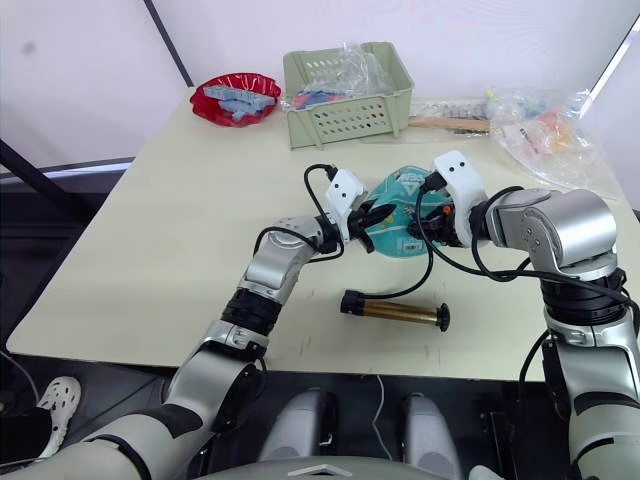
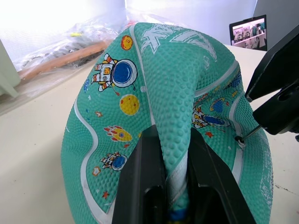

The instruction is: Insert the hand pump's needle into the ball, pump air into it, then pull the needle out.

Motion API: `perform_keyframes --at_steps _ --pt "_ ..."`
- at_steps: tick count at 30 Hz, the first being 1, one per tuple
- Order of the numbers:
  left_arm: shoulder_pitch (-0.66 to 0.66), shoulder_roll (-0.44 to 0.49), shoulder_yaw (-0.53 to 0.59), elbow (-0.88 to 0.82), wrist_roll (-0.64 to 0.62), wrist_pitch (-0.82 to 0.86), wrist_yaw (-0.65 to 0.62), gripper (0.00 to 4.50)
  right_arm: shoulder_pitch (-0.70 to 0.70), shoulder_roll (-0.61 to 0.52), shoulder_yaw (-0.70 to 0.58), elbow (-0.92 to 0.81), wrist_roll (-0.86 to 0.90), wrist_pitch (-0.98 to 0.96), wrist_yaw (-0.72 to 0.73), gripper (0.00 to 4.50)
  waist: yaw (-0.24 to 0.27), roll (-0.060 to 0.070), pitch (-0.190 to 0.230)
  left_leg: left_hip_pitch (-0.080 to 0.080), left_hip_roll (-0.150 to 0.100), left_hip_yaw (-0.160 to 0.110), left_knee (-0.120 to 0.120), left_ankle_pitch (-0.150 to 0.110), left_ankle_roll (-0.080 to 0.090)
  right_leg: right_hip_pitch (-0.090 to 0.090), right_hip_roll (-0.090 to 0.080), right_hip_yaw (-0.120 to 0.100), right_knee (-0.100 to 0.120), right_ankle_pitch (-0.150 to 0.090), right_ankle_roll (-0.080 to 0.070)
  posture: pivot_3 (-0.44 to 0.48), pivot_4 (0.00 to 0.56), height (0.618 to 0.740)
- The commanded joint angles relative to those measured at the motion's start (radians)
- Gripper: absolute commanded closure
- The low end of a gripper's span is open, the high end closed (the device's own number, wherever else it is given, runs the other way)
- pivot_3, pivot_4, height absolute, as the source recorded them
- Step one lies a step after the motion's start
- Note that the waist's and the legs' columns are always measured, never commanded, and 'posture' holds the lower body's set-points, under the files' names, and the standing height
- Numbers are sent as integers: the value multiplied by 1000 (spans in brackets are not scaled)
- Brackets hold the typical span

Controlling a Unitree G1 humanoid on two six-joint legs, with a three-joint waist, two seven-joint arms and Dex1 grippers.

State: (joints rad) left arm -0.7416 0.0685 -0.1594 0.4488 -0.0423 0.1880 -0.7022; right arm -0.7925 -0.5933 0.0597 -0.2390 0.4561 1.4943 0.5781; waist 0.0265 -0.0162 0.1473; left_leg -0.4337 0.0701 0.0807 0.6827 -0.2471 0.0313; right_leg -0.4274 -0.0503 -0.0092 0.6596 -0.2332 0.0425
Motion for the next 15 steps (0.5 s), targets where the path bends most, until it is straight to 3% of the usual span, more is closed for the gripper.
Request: perform_keyframes --at_steps 1,14,15 --pt "9 -21 -34 21 -3 11 -15 4455 -8 -14 -36 -17 11 -11 -6 1944 0 0 0 0 0 0 0 0 0 0 0 0 0 0 0 0 150 738" --pt "9 -21 -34 21 -3 11 -15 4455 -8 -18 -36 -15 30 -14 -21 1944 0 0 0 0 0 0 0 0 0 0 0 0 0 0 0 0 150 738" --pt "11 -19 -33 26 -2 10 -15 4455 -7 -20 -32 -13 35 -11 -17 2208 0 0 0 0 0 0 0 0 0 0 0 0 0 0 0 0 150 738"
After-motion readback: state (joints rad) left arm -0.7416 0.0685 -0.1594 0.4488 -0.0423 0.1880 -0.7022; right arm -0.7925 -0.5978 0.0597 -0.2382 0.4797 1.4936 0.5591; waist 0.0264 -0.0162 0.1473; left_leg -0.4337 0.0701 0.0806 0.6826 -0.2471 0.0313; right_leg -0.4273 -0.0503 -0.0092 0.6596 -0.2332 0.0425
